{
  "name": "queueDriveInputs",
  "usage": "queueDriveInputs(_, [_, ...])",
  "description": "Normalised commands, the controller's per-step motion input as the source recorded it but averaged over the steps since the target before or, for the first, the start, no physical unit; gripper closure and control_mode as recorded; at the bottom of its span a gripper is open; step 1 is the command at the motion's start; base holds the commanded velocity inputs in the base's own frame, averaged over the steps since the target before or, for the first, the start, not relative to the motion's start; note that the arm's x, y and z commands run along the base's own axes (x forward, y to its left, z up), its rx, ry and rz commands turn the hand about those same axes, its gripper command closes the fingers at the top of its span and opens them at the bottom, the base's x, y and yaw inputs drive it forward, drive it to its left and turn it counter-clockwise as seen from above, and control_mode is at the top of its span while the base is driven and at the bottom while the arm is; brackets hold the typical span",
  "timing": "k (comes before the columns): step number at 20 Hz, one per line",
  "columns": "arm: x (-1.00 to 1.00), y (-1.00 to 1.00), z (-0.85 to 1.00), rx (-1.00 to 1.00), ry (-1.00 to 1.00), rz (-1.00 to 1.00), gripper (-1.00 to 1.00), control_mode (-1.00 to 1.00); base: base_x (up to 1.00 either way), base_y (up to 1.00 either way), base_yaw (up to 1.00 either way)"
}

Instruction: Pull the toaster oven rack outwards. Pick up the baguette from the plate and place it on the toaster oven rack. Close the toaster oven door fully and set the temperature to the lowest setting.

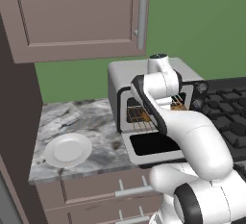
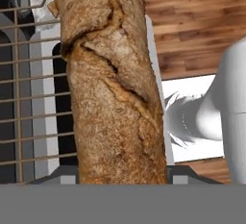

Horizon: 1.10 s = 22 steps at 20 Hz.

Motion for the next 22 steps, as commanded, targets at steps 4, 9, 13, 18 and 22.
queueDriveInputs(4, [0.08, -0.27, -0.02, 0.02, -0.01, 0.08, 1.0, -1.0, 0.0, 0.0, 0.0])
queueDriveInputs(9, [0.13, -0.14, 0.0, 0.05, -0.03, 0.12, 1.0, -1.0, 0.0, 0.0, 0.0])
queueDriveInputs(13, [0.16, 0.0, -0.05, 0.05, -0.03, 0.12, 1.0, -1.0, 0.0, 0.0, 0.0])
queueDriveInputs(18, [0.12, 0.0, -0.17, 0.01, -0.04, 0.03, 1.0, -1.0, 0.0, 0.0, 0.0])
queueDriveInputs(22, [0.12, 0.0, -0.19, 0.0, -0.03, 0.0, 1.0, -1.0, 0.0, 0.0, 0.0])
